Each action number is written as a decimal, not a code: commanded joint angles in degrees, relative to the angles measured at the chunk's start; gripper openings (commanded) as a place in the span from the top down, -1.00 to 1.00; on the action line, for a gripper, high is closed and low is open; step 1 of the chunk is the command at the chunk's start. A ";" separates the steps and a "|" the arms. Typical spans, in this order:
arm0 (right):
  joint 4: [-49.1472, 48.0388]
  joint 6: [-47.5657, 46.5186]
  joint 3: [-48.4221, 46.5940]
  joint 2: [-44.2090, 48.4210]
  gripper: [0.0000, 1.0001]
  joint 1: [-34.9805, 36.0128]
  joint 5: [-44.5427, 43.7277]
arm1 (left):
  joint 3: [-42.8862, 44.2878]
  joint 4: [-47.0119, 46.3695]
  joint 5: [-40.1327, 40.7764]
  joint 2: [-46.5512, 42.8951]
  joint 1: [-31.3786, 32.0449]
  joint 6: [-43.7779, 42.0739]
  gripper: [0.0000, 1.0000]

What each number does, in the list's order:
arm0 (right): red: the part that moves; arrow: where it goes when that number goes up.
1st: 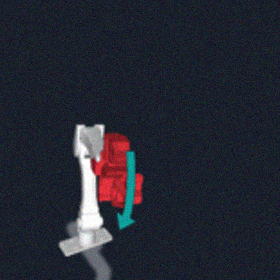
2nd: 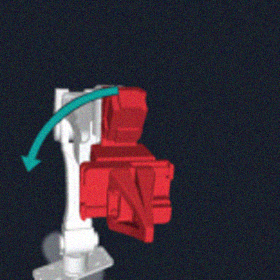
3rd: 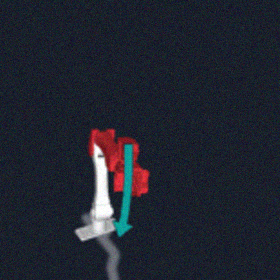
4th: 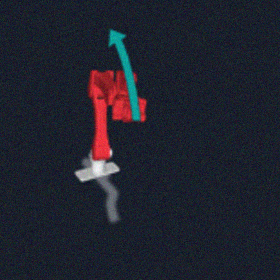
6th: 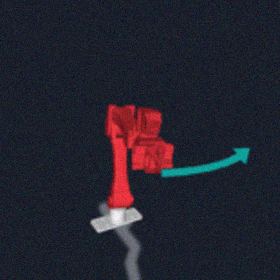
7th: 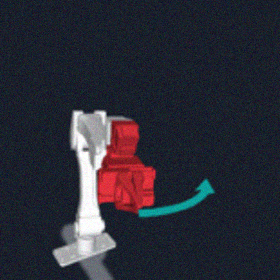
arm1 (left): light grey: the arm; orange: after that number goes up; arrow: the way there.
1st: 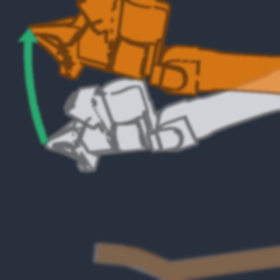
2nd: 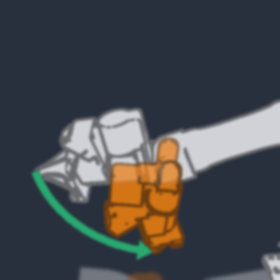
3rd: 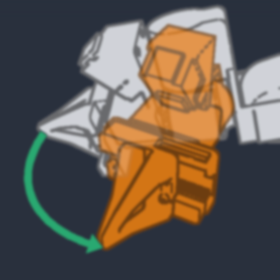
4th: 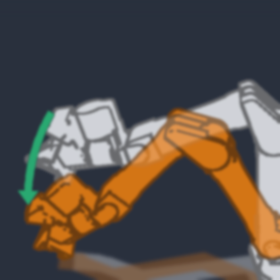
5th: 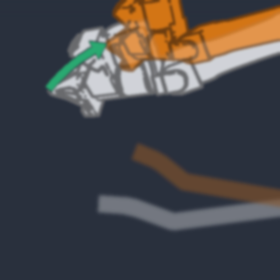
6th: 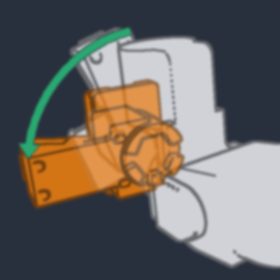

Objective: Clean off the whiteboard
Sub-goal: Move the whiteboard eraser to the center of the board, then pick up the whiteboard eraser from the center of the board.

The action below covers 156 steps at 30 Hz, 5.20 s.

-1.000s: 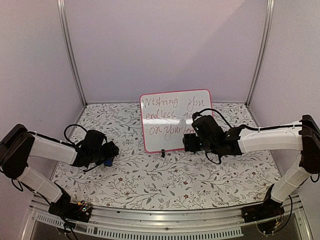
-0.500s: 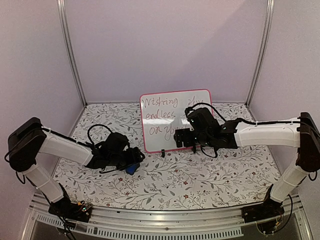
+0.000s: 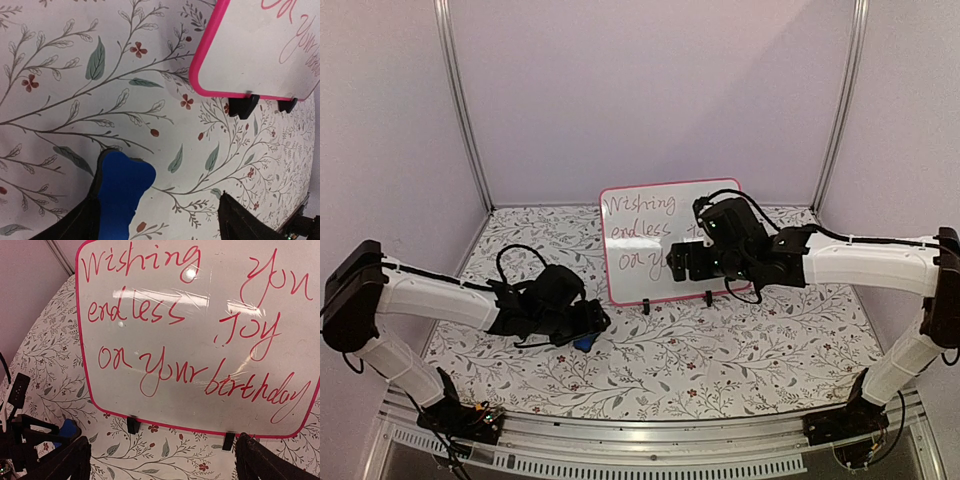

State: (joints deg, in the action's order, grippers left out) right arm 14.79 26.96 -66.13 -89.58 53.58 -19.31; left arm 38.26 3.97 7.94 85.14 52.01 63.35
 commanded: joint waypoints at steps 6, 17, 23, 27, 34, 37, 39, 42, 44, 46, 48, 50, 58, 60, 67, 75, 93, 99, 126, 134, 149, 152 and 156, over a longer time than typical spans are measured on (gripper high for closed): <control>1.90 1.08 0.48 4.32 -0.98 0.28 0.51 | 1.28 2.09 -1.82 5.70 1.29 -1.37 -0.61; 3.24 1.27 -1.27 1.91 -0.98 0.23 4.93 | 2.77 2.87 4.22 -4.76 7.60 1.22 -0.64; 1.74 1.90 0.41 2.98 -0.98 1.33 7.71 | -2.71 9.08 10.44 -13.10 7.40 4.32 -0.65; 1.68 2.80 0.17 2.32 -0.98 3.05 7.30 | -3.02 8.79 8.00 -9.00 7.39 2.51 -0.66; 4.00 3.09 0.20 4.69 -0.98 3.92 4.87 | 1.83 4.91 3.09 2.92 8.14 -4.36 -0.72; 4.42 3.10 1.23 6.95 -0.98 3.93 3.96 | 3.84 3.00 1.58 6.72 9.23 -5.45 -0.71; 5.44 3.01 1.25 7.60 -0.98 3.94 3.25 | 4.56 0.43 1.35 7.91 10.73 -6.02 -0.72; 6.36 2.81 1.38 8.14 -0.98 3.90 2.22 | 6.19 -2.04 0.57 9.46 12.88 -6.34 -0.72; 6.71 2.69 1.33 8.65 -0.98 3.90 1.36 | 7.79 -2.60 0.19 10.52 14.82 -6.52 -0.72; 7.77 1.91 0.51 8.85 -0.98 3.80 0.99 | 9.59 -2.46 0.08 11.49 16.69 -6.72 -0.72; 9.35 1.04 -0.60 8.22 -0.98 3.77 0.81 | 11.26 -1.17 1.81 11.28 18.32 -6.63 -0.72; 10.36 0.69 -0.89 7.32 -0.98 3.77 1.08 | 11.38 1.06 4.70 8.96 19.22 -5.34 -0.73; 6.02 -5.42 3.89 7.64 -0.93 3.93 12.46 | 2.19 17.45 18.32 -21.43 21.46 5.53 -0.98; 5.50 -8.60 3.28 5.73 -0.90 4.40 16.27 | -0.16 22.85 20.47 -29.44 22.08 8.48 -0.99; 11.17 -15.85 -9.64 -10.23 -0.95 8.57 12.78 | -0.79 37.97 26.66 -45.53 22.55 11.17 -0.99; 16.70 -20.18 -22.73 -23.82 -0.92 9.58 14.50 | 7.68 47.65 33.47 -41.86 22.39 8.04 -0.99; 23.46 -17.43 -35.68 -38.55 -0.62 14.80 12.19 | 4.26 31.53 21.79 -42.18 6.94 -16.26 -0.99; 23.39 -17.20 -37.93 -41.11 -0.39 14.72 12.17 | 3.76 28.03 17.19 -40.24 2.46 -23.66 -0.99; 19.90 -17.19 -34.58 -40.32 0.08 12.78 11.10 | 2.46 26.62 12.53 -42.99 -1.29 -24.20 -0.99; 19.28 -17.33 -34.46 -39.73 0.40 12.78 11.99 | 2.31 26.58 12.43 -42.68 -1.26 -23.89 -0.99; 15.57 -16.64 -29.22 -30.73 0.77 12.78 12.08 | 5.52 26.14 9.85 -37.00 -1.96 -25.82 -0.99; 15.57 -16.42 -26.47 -27.08 0.77 12.78 8.44 | 8.38 27.97 9.41 -34.14 -2.47 -27.38 -0.99; 16.37 -15.76 -21.47 -19.30 0.79 11.88 2.01 | 9.82 25.22 7.02 -30.83 -2.65 -29.03 -1.00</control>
State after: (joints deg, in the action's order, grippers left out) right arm 31.70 9.98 -91.24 -116.97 66.65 -10.52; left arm 45.65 31.42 17.96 51.94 50.35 37.12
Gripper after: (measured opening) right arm 0.242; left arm 0.993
